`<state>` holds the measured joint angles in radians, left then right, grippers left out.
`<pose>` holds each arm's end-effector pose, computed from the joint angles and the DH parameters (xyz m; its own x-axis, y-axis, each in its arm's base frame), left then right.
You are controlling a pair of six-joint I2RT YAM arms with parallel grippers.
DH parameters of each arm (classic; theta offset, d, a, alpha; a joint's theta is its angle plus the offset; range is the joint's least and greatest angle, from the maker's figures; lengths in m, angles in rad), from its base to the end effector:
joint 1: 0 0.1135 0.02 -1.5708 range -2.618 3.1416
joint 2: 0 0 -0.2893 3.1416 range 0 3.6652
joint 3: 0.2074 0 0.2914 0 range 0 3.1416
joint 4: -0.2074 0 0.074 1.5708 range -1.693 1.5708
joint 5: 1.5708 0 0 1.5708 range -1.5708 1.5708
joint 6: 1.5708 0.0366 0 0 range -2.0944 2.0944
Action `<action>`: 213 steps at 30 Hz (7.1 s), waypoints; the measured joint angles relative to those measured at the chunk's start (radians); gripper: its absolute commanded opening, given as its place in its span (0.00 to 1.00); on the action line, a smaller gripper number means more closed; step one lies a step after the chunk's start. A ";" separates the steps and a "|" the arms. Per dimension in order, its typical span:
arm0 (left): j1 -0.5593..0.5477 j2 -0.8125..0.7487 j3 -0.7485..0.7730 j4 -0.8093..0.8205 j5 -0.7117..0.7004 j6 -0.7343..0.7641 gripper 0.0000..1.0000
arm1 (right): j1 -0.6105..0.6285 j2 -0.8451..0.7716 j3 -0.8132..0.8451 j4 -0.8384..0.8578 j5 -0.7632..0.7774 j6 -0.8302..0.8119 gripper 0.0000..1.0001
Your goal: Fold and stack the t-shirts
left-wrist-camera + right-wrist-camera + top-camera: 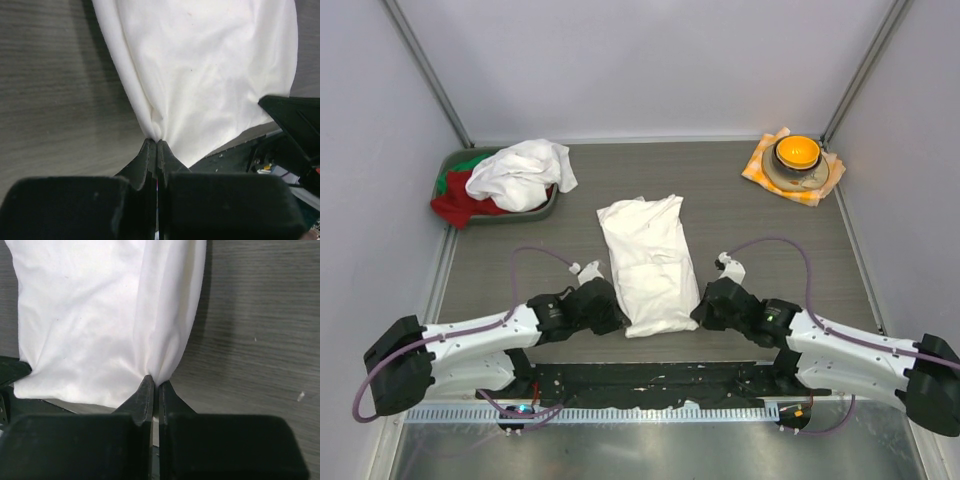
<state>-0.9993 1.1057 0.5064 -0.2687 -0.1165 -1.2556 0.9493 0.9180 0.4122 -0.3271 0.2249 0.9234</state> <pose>0.1285 -0.1919 0.1766 -0.8836 -0.3719 -0.2847 -0.1460 0.7963 -0.5870 0.1211 0.1551 0.1765 -0.8223 0.1873 -0.5373 -0.0817 0.8957 0.4371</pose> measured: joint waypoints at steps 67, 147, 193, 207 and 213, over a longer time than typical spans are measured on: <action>0.780 0.583 0.690 -0.050 0.158 0.270 1.00 | -0.460 1.379 1.539 0.100 -0.309 -0.241 0.79; 0.285 -0.130 0.354 -0.007 0.116 0.368 1.00 | -0.230 0.479 0.636 -0.048 -0.509 -0.320 1.00; 0.502 -0.080 0.238 -0.111 0.235 0.396 1.00 | -0.467 0.929 0.805 0.238 -0.417 -0.386 1.00; 0.389 0.329 0.229 -0.045 0.277 0.381 1.00 | -0.473 0.404 0.799 -0.006 -0.063 -0.463 1.00; 0.365 0.452 0.315 0.013 0.291 0.382 1.00 | -0.473 0.375 0.750 -0.056 -0.053 -0.475 1.00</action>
<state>-0.6338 1.5574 0.8215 -0.2558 0.1745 -0.8738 0.4759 1.2934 1.1622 -0.3836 0.1719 0.4488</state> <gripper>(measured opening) 0.996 0.996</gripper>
